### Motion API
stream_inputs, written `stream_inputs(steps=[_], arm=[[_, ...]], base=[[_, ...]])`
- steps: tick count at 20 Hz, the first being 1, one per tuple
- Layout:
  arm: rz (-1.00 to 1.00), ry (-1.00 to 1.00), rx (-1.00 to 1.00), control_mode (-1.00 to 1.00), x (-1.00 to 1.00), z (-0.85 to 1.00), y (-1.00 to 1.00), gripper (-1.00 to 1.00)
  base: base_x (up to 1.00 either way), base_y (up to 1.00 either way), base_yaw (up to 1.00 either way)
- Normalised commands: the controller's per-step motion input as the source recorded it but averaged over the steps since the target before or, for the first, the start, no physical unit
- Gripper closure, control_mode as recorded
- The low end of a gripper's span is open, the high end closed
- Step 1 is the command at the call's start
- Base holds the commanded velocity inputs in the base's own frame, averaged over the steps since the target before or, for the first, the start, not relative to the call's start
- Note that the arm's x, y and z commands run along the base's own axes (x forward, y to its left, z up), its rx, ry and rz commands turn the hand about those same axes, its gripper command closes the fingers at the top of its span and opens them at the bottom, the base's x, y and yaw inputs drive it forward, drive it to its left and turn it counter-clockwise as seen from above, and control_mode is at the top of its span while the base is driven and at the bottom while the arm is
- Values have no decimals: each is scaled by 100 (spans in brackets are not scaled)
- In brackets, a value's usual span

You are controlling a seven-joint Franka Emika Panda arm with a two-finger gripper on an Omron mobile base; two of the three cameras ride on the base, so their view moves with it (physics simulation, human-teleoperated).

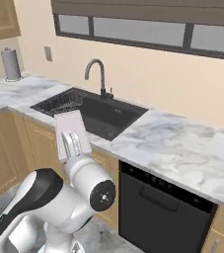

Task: The ice cube tray has been filled with water. Take the tray and place it in the freezer to make ice. Close the freezer door after placing the tray.

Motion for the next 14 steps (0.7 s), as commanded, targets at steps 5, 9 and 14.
stream_inputs(steps=[5,9,14], arm=[[0,0,0,100,0,0,0,100],[0,0,0,100,0,0,0,100],[0,0,0,100,0,0,0,100]], base=[[-3,14,62],[0,17,68],[0,18,69]])
